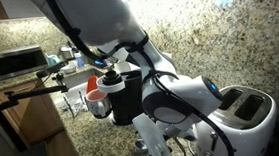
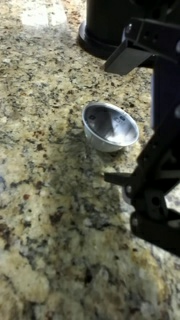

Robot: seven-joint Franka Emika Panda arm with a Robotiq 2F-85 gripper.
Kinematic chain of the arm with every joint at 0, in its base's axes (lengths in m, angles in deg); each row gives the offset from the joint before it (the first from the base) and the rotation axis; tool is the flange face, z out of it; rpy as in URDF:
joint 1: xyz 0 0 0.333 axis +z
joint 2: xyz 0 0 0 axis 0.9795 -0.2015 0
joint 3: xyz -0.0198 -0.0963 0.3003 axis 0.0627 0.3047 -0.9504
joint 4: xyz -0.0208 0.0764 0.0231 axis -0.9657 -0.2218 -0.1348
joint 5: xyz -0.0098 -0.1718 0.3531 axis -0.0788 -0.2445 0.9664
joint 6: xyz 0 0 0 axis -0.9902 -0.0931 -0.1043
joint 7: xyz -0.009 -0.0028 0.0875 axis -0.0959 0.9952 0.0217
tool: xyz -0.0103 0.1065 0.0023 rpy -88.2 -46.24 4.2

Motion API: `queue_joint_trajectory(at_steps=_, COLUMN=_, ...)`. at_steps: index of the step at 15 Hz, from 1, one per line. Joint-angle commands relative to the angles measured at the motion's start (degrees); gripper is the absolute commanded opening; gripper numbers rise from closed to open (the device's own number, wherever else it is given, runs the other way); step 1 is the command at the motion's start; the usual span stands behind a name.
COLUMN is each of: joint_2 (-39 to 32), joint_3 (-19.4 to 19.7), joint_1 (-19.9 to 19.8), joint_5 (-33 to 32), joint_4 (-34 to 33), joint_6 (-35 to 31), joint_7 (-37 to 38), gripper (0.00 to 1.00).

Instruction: Put the filter inside the coffee maker

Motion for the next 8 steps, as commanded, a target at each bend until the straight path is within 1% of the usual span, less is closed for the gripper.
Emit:
queue_joint_trajectory(at_steps=1, joint_2=1.1, joint_3=-0.9, joint_1=-1.6, joint_5=0.9, joint_4=-0.3, joint_6=-0.2, joint_7=1.6, gripper=1.00)
queue_joint_trajectory(at_steps=8, joint_2=0.8, joint_3=-0.9, joint_1=-2.0, joint_5=0.6, joint_4=0.1, joint_6=0.2, joint_7=2.5, gripper=1.00)
